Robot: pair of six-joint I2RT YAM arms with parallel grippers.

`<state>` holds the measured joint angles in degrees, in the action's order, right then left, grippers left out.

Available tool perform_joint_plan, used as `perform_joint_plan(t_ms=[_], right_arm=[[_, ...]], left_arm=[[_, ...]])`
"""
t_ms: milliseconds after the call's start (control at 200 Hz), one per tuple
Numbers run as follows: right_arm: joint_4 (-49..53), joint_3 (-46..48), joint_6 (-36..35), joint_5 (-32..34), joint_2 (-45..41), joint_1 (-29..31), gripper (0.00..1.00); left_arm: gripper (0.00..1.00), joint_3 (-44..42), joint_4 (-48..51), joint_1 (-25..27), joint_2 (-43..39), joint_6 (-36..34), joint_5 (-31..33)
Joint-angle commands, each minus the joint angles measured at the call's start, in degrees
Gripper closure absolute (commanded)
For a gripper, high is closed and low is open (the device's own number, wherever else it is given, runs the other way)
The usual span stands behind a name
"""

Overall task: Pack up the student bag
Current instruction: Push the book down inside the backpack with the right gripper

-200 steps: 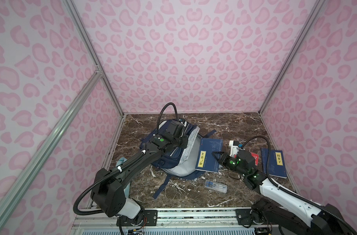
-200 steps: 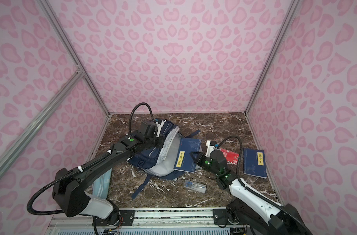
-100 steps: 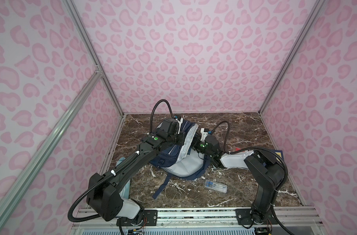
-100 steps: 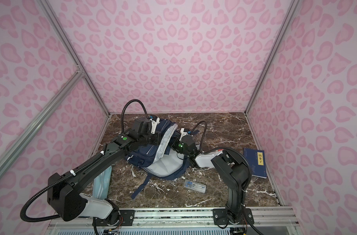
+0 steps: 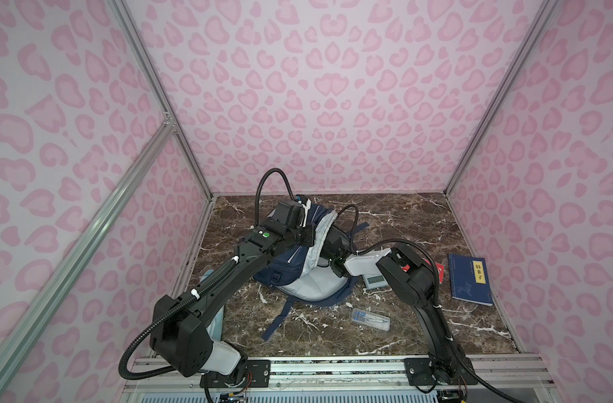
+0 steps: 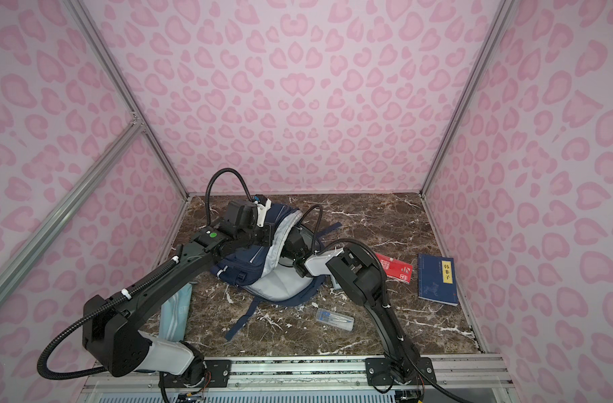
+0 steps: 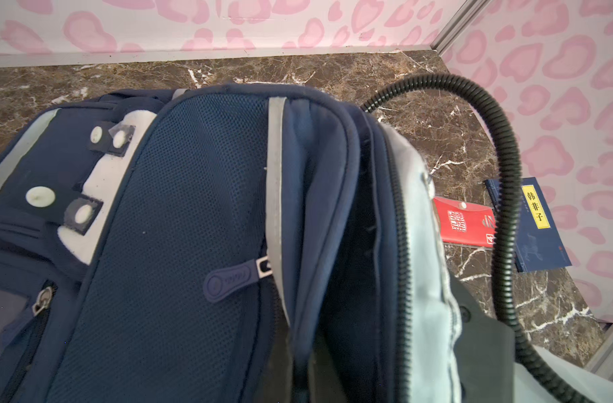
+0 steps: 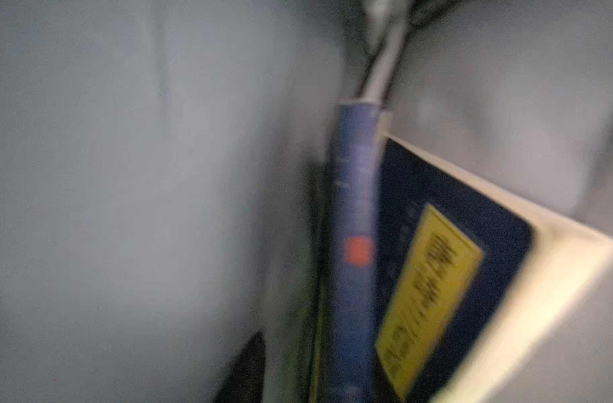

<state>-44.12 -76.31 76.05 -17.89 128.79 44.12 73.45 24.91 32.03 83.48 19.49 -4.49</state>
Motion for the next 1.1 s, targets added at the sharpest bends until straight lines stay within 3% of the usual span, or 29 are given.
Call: perform_joint_plan(t_ms=[0, 260, 355, 420, 495, 570, 815, 945, 1030, 1095], right_arm=[[1.8, 3.4, -1.0, -1.9, -1.9, -0.1, 0.56], [11.3, 12.4, -8.1, 0.0, -11.3, -0.2, 0.51], [12.7, 13.3, -8.6, 0.2, -12.0, -0.3, 0.53], [13.7, 11.9, -7.2, 0.4, -10.3, -0.2, 0.65], [12.1, 9.5, -6.3, -0.7, -7.5, 0.5, 0.91], [11.6, 7.4, -5.8, 0.2, -5.8, 1.4, 1.00], [13.7, 2.7, -6.2, 5.2, -4.3, 2.8, 1.00], [14.6, 6.4, -6.7, 3.7, -7.8, 2.4, 0.69], [17.8, 11.0, -8.9, 3.1, -12.8, 1.8, 0.61], [19.5, 15.1, -10.5, 3.1, -17.2, 1.7, 0.57]], left_arm=[[0.97, -0.3, -5.7, 0.1, -0.2, 1.8, -2.2], [0.97, -1.6, -6.1, 0.1, -1.4, 3.0, -2.5], [0.97, -2.3, -6.7, 0.1, -1.8, 3.6, -3.1], [0.97, -2.6, -6.8, 0.1, -1.8, 4.2, -3.4], [0.97, -2.7, -6.7, 0.1, -1.9, 4.4, -4.3], [0.97, -3.0, -6.5, 0.1, -2.5, 4.6, -5.0], [0.97, -4.3, -7.3, 0.1, -3.5, 5.6, -6.6], [0.89, -5.2, -7.3, 0.1, -3.3, 5.8, -4.4], [0.78, -6.6, -8.6, 0.1, -3.4, 6.7, -3.7], [0.76, -7.5, -9.4, 0.1, -3.6, 7.4, -3.5]])
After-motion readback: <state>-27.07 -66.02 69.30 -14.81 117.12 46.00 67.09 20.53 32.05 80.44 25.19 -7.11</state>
